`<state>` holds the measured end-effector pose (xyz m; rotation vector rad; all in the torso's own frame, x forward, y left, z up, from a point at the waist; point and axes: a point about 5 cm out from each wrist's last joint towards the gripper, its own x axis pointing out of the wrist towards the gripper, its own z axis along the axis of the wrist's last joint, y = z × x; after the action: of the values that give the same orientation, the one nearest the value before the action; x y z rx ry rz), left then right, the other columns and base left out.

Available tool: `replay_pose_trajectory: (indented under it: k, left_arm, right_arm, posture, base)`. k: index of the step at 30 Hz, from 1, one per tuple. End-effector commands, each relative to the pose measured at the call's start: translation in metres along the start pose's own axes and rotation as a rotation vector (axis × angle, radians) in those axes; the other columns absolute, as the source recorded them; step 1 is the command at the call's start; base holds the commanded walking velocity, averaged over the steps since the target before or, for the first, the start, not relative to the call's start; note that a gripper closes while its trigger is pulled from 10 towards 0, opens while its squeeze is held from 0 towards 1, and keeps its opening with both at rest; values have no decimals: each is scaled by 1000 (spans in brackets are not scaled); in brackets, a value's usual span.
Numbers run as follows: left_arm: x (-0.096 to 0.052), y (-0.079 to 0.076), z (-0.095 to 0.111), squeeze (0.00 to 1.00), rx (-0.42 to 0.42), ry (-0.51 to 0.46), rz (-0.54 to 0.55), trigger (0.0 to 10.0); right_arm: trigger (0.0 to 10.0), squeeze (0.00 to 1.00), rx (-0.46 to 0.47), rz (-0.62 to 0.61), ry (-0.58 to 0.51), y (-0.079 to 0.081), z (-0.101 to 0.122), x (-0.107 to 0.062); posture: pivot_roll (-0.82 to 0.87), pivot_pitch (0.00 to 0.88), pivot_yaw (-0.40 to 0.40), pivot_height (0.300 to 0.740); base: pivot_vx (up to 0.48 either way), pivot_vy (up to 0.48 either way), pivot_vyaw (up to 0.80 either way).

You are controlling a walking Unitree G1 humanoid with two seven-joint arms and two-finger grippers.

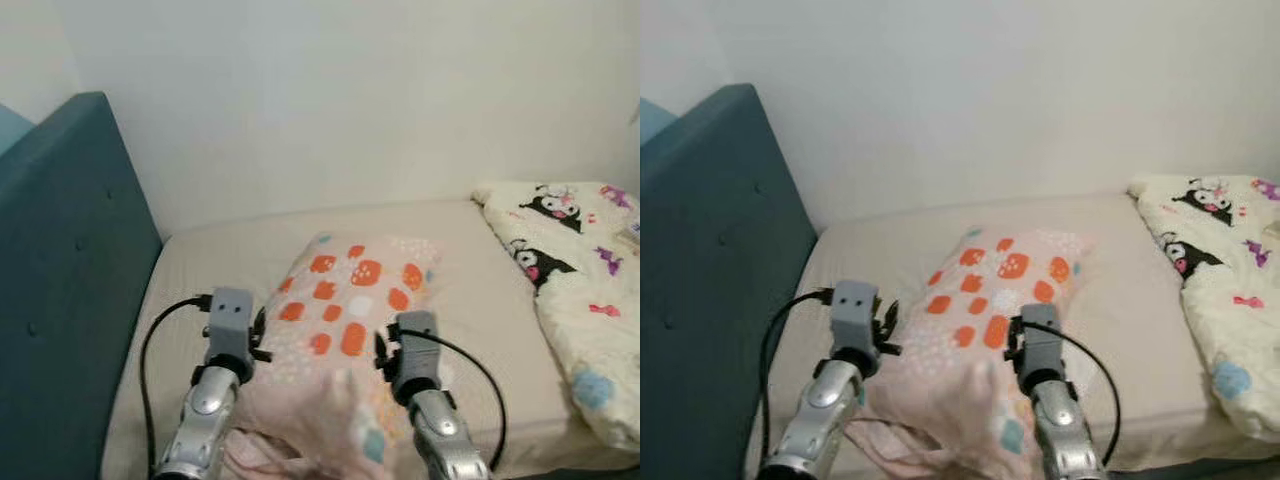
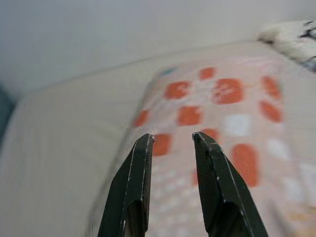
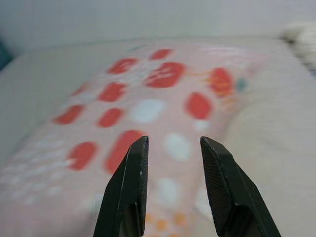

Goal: Clean up the room

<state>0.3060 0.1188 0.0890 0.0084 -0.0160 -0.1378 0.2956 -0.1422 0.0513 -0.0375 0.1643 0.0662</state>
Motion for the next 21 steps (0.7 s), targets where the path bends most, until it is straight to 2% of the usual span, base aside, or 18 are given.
replay_pose_trajectory:
  k: [1, 5, 21]
  left_arm:
    - [-2, 6, -4, 0, 7, 17, 15, 10000]
    - [-2, 6, -4, 0, 6, 16, 15, 10000]
    - [-1, 5, -3, 0, 10, 15, 12, 10000]
  right_arm:
    - [10000, 0, -2, 16, 11, 6, -2, -1]
    - [10000, 0, -41, 22, 10, 6, -2, 0]
    - [10000, 0, -51, 17, 20, 6, -3, 0]
  posture:
    - [-14, 45, -12, 738]
    - [-14, 46, -10, 738]
    - [-13, 45, -8, 738]
  base:
    - [0, -371, 0]
    - [0, -370, 145]
    - [0, -363, 784]
